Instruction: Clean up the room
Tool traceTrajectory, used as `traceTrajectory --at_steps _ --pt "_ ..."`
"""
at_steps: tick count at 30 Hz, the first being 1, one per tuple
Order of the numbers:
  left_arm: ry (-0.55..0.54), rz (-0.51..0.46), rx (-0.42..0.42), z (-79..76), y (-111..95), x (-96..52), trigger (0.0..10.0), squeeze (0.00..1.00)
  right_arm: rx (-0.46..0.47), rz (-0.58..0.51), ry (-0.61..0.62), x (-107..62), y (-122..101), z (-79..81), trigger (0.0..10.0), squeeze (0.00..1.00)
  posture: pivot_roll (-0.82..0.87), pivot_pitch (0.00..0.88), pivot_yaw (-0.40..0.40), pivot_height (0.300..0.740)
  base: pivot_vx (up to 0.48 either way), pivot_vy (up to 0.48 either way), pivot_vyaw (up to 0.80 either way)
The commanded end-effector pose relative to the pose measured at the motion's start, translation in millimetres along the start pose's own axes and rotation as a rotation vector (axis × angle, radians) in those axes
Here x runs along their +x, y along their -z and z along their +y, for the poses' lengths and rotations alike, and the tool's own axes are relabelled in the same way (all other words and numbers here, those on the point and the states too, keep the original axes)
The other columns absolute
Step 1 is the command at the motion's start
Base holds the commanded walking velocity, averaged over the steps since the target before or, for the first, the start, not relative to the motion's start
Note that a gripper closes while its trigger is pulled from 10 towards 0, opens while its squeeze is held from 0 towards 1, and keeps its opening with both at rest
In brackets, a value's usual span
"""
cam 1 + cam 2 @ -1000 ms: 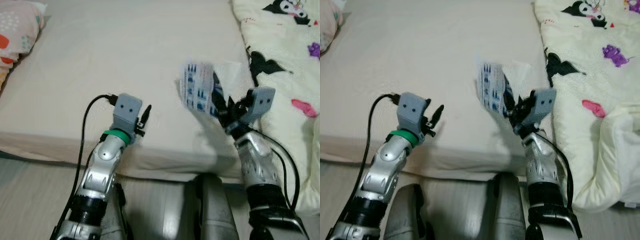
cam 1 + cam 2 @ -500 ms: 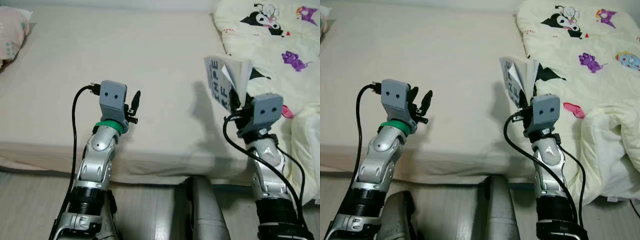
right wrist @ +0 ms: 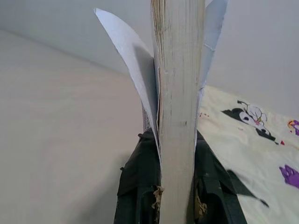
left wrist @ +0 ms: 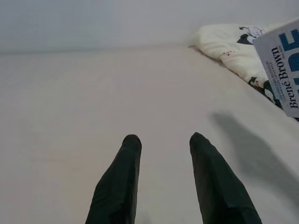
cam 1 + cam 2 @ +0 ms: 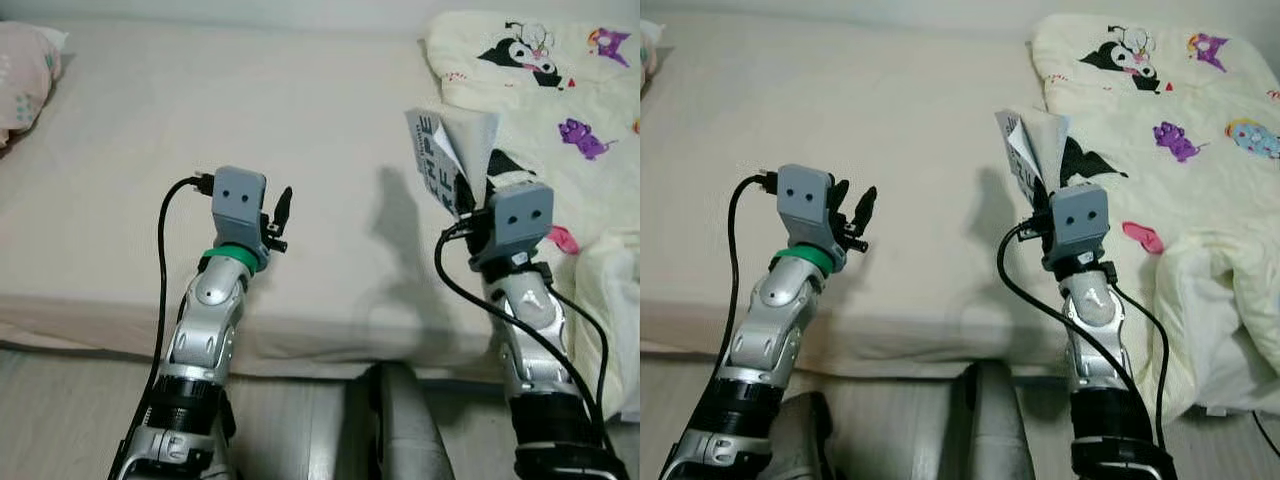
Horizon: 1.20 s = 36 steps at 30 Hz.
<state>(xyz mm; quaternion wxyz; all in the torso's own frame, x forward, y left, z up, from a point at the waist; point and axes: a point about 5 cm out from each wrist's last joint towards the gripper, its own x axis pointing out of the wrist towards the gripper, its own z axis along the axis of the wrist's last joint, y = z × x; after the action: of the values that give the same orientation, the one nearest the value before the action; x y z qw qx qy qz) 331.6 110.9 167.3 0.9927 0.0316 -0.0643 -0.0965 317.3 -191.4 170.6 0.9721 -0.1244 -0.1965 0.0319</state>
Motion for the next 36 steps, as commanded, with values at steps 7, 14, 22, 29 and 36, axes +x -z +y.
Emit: traceTrajectory --at_steps 7,14,22,29,36 --pt "0.016 0.016 0.006 -7.2 5 1.7 10.0 0.00 -0.015 -0.027 0.022 -0.9 -6 -3.1 10.0 0.00 -0.11 0.000 0.004 0.650 0.000 0.000 0.00" --pt "0.056 0.030 0.001 -14.1 8 3.0 10.0 0.00 -0.014 -0.022 0.040 -1.4 -5 -5.1 10.0 0.00 -0.11 0.000 0.011 0.680 0.000 0.000 0.00" --pt "0.083 0.031 -0.006 -19.1 6 4.5 10.0 0.00 -0.013 -0.014 0.055 -2.1 -3 -6.0 10.0 0.00 -0.11 0.000 0.014 0.705 0.000 0.000 0.00" --pt "0.105 0.021 -0.015 -23.3 4 6.8 10.0 0.00 0.000 0.004 0.087 -2.3 0 -7.1 10.0 0.00 -0.11 0.000 0.019 0.720 0.000 0.000 0.00" --pt "0.124 0.013 0.001 -26.5 4 6.1 10.0 0.00 0.018 0.017 0.103 -3.6 3 -6.9 10.0 0.00 -0.11 0.000 0.021 0.720 0.000 0.000 0.00"
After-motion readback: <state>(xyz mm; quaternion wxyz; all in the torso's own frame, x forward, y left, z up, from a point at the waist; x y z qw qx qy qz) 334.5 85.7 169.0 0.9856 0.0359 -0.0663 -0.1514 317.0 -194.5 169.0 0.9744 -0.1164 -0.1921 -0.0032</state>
